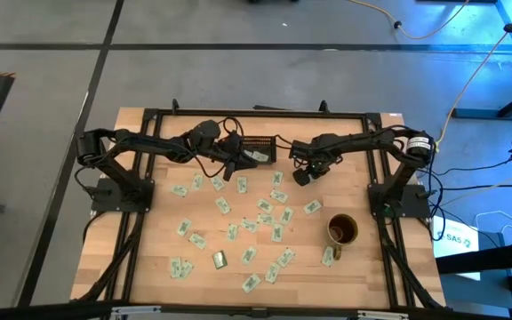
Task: Pick and place Stevia / Truvia into bins
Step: Put the white stevia packet into the black bin
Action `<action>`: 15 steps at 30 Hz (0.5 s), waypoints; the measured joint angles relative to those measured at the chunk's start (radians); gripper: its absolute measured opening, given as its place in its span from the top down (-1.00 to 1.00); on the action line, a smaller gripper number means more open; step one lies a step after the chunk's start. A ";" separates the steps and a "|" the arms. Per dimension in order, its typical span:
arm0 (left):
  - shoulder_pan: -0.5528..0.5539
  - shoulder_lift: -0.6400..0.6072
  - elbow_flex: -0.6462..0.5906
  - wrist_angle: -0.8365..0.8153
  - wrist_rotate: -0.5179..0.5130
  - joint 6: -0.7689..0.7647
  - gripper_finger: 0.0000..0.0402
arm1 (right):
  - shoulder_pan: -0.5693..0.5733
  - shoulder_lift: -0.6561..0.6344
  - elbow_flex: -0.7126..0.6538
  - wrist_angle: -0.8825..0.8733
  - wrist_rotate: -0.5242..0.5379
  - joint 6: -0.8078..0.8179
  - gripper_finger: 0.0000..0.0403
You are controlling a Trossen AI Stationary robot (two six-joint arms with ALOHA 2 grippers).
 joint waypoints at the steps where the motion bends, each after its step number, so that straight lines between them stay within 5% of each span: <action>1: 0.000 0.000 0.000 0.000 0.000 0.000 0.85 | 0.000 0.000 0.000 0.000 0.000 -0.001 0.97; 15: 0.003 -0.022 0.000 0.001 0.068 0.010 0.85 | -0.001 -0.110 0.005 0.020 0.028 -0.048 0.99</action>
